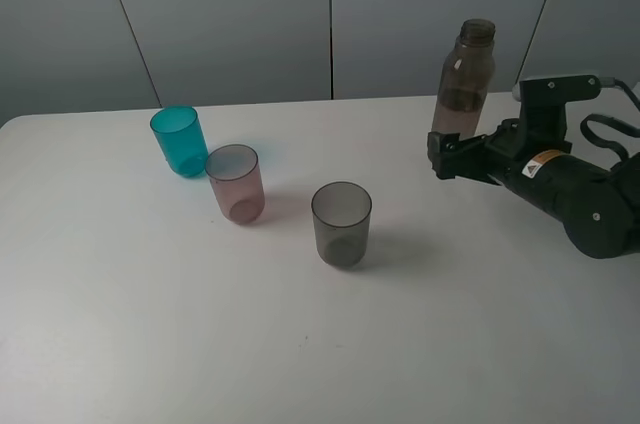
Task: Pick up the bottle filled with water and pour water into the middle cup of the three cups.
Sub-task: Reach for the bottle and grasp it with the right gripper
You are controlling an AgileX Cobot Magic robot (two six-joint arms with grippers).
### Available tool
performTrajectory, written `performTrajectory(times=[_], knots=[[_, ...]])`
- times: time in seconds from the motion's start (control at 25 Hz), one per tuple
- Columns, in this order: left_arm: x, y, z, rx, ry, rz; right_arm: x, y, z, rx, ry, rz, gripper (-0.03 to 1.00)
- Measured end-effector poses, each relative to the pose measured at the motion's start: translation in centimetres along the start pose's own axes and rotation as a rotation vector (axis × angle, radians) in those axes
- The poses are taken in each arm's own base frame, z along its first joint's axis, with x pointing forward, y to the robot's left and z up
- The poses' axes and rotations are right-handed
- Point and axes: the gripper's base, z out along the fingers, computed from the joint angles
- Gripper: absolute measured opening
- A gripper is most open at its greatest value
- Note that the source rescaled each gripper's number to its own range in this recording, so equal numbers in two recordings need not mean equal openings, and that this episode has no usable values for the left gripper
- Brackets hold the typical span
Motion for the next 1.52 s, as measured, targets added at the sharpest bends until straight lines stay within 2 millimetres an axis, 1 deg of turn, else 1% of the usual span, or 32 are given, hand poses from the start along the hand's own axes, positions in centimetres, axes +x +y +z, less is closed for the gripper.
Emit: performTrajectory(times=[0.24,0.48,0.84,1.08,1.28,1.52], knots=[[0.0,0.0,0.0,0.000,0.000,0.000,0.9,-0.3,0.7,0.017,-0.048,0.013,1.00],[0.0,0.0,0.0,0.000,0.000,0.000,1.2,-0.5,2.3,0.049,-0.072,0.028,1.00],[0.0,0.0,0.0,0.000,0.000,0.000,0.5,-0.6,4.7,0.075,-0.126,0.010,1.00],[0.0,0.0,0.0,0.000,0.000,0.000,1.2,-0.7,6.4,0.095,-0.124,0.006,1.00],[0.0,0.0,0.0,0.000,0.000,0.000,1.1,-0.8,7.9,0.109,-0.145,0.015,1.00],[0.0,0.0,0.0,0.000,0.000,0.000,1.6,-1.1,9.2,0.144,-0.153,0.035,1.00]])
